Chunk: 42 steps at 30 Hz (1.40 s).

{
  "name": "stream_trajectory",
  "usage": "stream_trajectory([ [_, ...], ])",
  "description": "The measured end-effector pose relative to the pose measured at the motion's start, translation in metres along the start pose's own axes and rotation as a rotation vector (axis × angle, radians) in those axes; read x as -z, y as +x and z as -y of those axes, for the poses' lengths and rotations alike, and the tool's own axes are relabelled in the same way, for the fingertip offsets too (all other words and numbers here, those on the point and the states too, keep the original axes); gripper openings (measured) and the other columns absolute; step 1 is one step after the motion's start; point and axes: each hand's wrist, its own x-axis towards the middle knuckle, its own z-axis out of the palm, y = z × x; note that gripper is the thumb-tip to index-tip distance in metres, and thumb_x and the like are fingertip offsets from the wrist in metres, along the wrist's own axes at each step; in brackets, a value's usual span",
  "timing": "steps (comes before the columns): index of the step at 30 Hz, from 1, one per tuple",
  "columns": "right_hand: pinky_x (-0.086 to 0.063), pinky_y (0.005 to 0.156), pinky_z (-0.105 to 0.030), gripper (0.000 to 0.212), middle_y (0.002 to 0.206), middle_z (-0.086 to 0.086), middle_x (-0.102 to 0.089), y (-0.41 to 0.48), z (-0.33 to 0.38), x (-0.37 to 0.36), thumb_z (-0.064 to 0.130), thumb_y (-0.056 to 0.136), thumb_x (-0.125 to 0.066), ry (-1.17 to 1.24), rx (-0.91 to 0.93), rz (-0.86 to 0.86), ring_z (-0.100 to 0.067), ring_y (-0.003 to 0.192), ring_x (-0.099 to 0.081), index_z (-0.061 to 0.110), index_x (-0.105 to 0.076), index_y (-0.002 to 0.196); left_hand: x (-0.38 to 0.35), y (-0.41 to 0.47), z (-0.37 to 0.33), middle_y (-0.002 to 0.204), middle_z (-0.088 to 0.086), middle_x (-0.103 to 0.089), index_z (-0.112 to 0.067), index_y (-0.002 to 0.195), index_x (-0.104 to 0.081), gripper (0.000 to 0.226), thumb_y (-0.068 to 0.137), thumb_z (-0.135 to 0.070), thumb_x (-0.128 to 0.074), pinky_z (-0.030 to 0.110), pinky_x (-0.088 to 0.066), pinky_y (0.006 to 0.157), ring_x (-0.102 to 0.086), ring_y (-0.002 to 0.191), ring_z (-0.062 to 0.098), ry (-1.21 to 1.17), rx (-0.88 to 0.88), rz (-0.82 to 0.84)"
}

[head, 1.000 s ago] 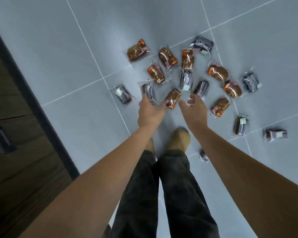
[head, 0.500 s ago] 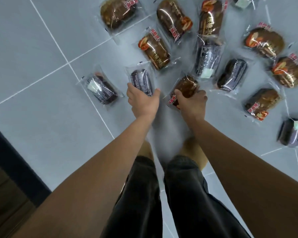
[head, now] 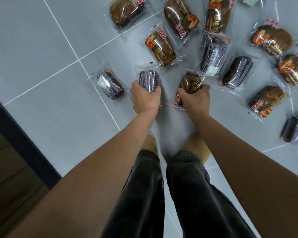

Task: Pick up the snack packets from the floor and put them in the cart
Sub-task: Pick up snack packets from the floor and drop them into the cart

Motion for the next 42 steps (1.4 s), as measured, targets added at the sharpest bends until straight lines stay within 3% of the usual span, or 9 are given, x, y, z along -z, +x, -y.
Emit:
stream_trajectory([
  [7, -0.045, 0.066, -0.026, 0.06, 0.105, -0.005, -0.058, -0.093, 0.028, 0.092, 0.031, 0.076, -0.073, 0.087, 0.023, 0.033, -0.019, 0.089, -0.06, 0.007, -0.043, 0.121, 0.083, -0.093, -0.031, 0.11, 0.005, -0.059, -0.018, 0.118, -0.048, 0.066, 0.061, -0.043, -0.069, 0.047, -0.055, 0.081, -0.06, 0.098, 0.027, -0.1, -0.032, 0.134],
  [13, -0.042, 0.076, -0.026, 0.065, 0.112, -0.003, -0.053, -0.194, 0.062, 0.201, 0.031, 0.079, -0.073, 0.117, 0.073, 0.052, -0.018, 0.097, -0.053, 0.011, -0.038, 0.13, 0.168, -0.2, -0.077, 0.109, 0.007, -0.059, -0.02, 0.113, -0.046, 0.055, 0.065, -0.035, -0.069, 0.047, -0.054, 0.084, -0.061, 0.098, 0.028, 0.018, -0.211, 0.294],
  [18, -0.039, 0.063, -0.014, 0.061, 0.107, -0.001, -0.052, -0.291, 0.08, 0.286, 0.025, 0.082, -0.071, 0.226, 0.06, 0.022, -0.017, 0.094, -0.054, 0.011, -0.036, 0.13, 0.233, -0.291, -0.114, 0.107, 0.006, -0.06, -0.025, 0.113, -0.045, 0.058, 0.061, -0.037, -0.067, 0.05, -0.055, 0.079, -0.063, 0.095, 0.029, 0.125, -0.342, 0.39],
  [22, -0.048, 0.086, -0.034, 0.064, 0.115, -0.006, -0.056, -0.365, 0.074, 0.344, 0.026, 0.08, -0.073, 0.308, 0.025, -0.057, -0.022, 0.103, -0.056, 0.011, -0.038, 0.131, 0.275, -0.37, -0.142, 0.116, 0.006, -0.059, -0.018, 0.122, -0.047, 0.055, 0.074, -0.026, -0.074, 0.042, -0.05, 0.093, -0.058, 0.106, 0.025, 0.16, -0.497, 0.455],
  [24, -0.044, 0.081, -0.03, 0.061, 0.113, -0.006, -0.057, -0.398, 0.064, 0.371, 0.024, 0.08, -0.074, 0.371, 0.005, -0.111, -0.019, 0.097, -0.055, 0.01, -0.04, 0.129, 0.288, -0.408, -0.149, 0.115, 0.006, -0.061, -0.015, 0.122, -0.048, 0.055, 0.074, -0.023, -0.075, 0.039, -0.05, 0.094, -0.059, 0.104, 0.024, 0.17, -0.554, 0.502],
  [29, -0.041, 0.077, -0.025, 0.054, 0.101, 0.0, -0.055, -0.469, 0.015, 0.434, 0.02, 0.08, -0.074, 0.531, -0.05, -0.259, -0.018, 0.094, -0.055, 0.009, -0.045, 0.124, 0.297, -0.507, -0.153, 0.107, 0.003, -0.063, -0.019, 0.112, -0.05, 0.046, 0.073, -0.021, -0.074, 0.037, -0.05, 0.089, -0.06, 0.095, 0.023, 0.264, -0.708, 0.57],
  [33, -0.038, 0.077, -0.022, 0.056, 0.105, -0.001, -0.058, -0.512, -0.043, 0.484, 0.021, 0.079, -0.075, 0.611, -0.08, -0.379, -0.016, 0.092, -0.054, 0.011, -0.045, 0.125, 0.287, -0.58, -0.15, 0.092, -0.002, -0.062, -0.02, 0.103, -0.049, 0.037, 0.075, -0.019, -0.074, 0.029, -0.049, 0.08, -0.056, 0.071, 0.009, 0.383, -0.848, 0.63],
  [42, -0.051, 0.084, -0.033, 0.055, 0.107, -0.002, -0.063, -0.599, -0.234, 0.569, 0.018, 0.072, -0.077, 0.88, -0.165, -0.624, -0.018, 0.093, -0.062, 0.013, -0.049, 0.118, 0.19, -0.77, -0.083, 0.093, 0.0, -0.063, -0.024, 0.099, -0.05, 0.04, 0.069, -0.025, -0.076, 0.035, -0.053, 0.075, -0.062, 0.082, 0.023, 0.609, -1.2, 0.72],
])
